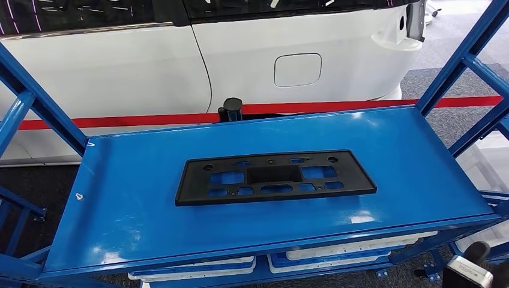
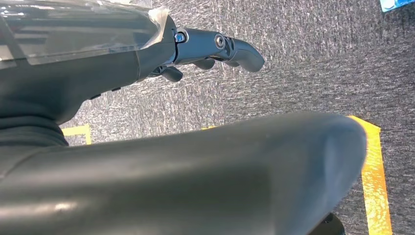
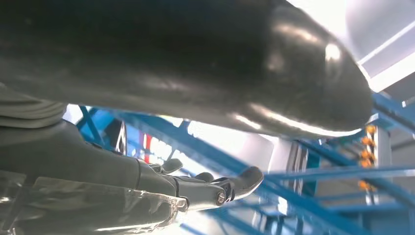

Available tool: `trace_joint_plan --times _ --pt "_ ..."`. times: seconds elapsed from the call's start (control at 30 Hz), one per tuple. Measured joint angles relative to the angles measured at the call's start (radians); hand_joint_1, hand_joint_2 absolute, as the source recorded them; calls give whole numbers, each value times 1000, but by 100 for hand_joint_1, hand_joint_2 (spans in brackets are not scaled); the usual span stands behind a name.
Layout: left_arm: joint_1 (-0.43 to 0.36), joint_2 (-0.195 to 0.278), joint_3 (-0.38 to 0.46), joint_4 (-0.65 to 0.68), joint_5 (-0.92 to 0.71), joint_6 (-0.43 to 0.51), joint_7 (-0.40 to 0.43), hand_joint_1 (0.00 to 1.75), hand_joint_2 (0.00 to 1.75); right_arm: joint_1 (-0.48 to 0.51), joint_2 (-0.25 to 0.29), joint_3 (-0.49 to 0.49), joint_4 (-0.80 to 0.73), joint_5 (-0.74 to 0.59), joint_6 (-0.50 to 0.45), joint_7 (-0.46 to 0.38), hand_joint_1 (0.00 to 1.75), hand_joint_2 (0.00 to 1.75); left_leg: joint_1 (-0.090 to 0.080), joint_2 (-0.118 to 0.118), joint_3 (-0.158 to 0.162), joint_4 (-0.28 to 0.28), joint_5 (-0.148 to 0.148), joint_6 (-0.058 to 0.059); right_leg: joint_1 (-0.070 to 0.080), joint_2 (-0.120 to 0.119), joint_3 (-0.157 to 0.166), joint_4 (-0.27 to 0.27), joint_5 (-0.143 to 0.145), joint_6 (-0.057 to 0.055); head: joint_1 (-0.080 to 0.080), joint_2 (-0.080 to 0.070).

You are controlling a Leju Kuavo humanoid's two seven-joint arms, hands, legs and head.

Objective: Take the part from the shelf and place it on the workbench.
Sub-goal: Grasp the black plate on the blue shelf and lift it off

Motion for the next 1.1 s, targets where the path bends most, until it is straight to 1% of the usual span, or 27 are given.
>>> trace_joint_plan --times 0.13,0.27,0.53,0.77,0.93,1.1 --pt "0 0 0 0 0 0 1 0 0 9 -25 61 -7 44 45 46 0 0 0 0 0 0 0 0 0 0 0 0 0 0 0 0" --pt "0 0 0 0 0 0 2 0 0 13 -42 97 -12 78 62 68 0 175 0 0 0 0 0 0 0 0 0 0 0 0 0 0" --pt "-1 2 -1 0 -6 -3 4 0 0 14 -74 151 -15 259 90 157 0 175 0 0 0 0 0 0 0 0 0 0 0 0 0 0" --pt "-1 5 -5 0 -10 -8 5 0 0 13 -98 192 -13 374 91 203 0 175 0 0 0 0 0 0 0 0 0 0 0 0 0 0" --pt "-1 7 -8 0 -14 -14 5 0 0 12 -116 221 -6 410 97 220 0 175 0 0 0 0 0 0 0 0 0 0 0 0 0 0" --pt "-1 9 -14 0 -20 -19 8 0 0 9 -138 250 8 433 130 241 0 175 0 0 0 0 0 0 0 0 0 0 0 0 0 0"
